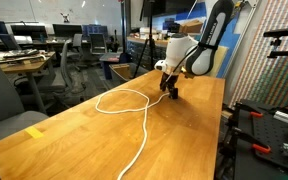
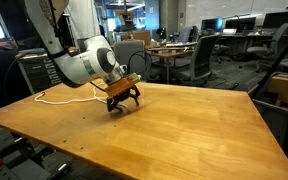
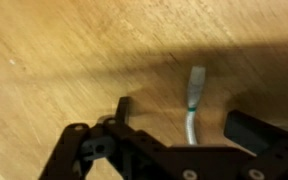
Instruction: Make a knot with the cord
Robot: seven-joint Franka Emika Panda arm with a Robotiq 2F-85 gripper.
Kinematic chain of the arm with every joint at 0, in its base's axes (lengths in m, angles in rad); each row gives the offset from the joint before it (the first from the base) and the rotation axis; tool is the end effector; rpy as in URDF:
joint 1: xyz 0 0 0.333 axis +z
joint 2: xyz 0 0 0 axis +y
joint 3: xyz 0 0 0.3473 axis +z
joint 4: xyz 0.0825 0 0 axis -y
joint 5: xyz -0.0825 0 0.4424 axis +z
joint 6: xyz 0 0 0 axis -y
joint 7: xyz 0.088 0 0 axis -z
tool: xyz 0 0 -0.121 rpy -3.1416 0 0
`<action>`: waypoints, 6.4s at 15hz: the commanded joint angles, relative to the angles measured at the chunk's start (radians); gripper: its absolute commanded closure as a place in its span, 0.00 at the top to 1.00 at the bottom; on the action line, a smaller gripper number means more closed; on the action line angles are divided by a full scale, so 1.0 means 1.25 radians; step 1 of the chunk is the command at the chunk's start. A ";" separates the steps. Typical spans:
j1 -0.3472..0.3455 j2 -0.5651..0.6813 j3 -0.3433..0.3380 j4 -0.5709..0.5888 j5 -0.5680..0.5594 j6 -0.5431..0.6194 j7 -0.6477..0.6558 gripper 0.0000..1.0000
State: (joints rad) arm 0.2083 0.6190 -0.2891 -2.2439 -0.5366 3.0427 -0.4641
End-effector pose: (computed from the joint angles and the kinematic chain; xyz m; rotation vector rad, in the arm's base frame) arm 0.5727 -0.0221 0.0677 2.5104 1.3417 0.1145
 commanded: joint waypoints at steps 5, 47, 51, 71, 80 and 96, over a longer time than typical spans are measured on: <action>-0.173 -0.011 0.200 0.060 0.099 -0.231 -0.034 0.47; -0.372 -0.202 0.270 -0.057 0.421 -0.320 -0.335 1.00; -0.357 -0.155 0.311 -0.077 0.441 -0.156 -0.305 1.00; -0.298 -0.085 0.186 -0.031 0.221 -0.057 -0.095 0.21; -0.380 -0.097 0.233 0.017 0.249 -0.127 -0.103 0.51; -0.267 -0.036 0.213 0.046 0.127 -0.186 -0.107 0.53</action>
State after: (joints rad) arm -0.1431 0.5452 -0.0071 -2.2250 -0.3498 2.8504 -0.5955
